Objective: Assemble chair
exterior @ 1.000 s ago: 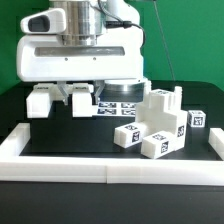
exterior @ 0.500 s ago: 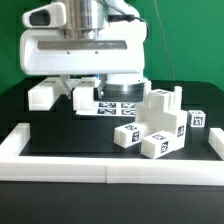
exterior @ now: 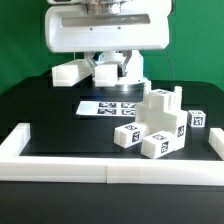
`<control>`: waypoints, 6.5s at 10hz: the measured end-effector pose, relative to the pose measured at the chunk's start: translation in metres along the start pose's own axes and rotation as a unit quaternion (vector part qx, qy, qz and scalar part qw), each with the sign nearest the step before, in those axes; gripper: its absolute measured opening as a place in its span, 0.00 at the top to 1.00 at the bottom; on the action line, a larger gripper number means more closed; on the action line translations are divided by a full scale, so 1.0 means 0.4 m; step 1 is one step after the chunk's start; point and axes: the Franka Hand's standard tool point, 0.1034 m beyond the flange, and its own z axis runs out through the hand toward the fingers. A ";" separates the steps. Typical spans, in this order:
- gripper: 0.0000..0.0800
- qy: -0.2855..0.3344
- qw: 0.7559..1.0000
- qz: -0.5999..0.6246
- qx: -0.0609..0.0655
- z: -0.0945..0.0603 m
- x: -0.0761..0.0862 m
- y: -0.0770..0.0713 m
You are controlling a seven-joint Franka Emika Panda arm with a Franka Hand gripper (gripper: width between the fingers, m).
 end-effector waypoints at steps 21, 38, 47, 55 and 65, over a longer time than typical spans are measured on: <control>0.64 -0.005 0.947 0.320 0.000 0.010 -0.013 -0.202; 0.64 -0.006 0.950 0.312 -0.009 0.050 -0.028 -0.253; 0.64 0.002 0.966 0.257 -0.005 0.051 -0.037 -0.292; 0.64 0.011 0.974 0.225 -0.003 0.053 -0.030 -0.287; 0.64 0.017 0.971 0.237 -0.003 0.050 -0.026 -0.268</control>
Offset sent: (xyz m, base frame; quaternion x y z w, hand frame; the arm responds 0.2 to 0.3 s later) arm 0.0000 0.0000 0.0000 0.0000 0.0000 0.0650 0.9979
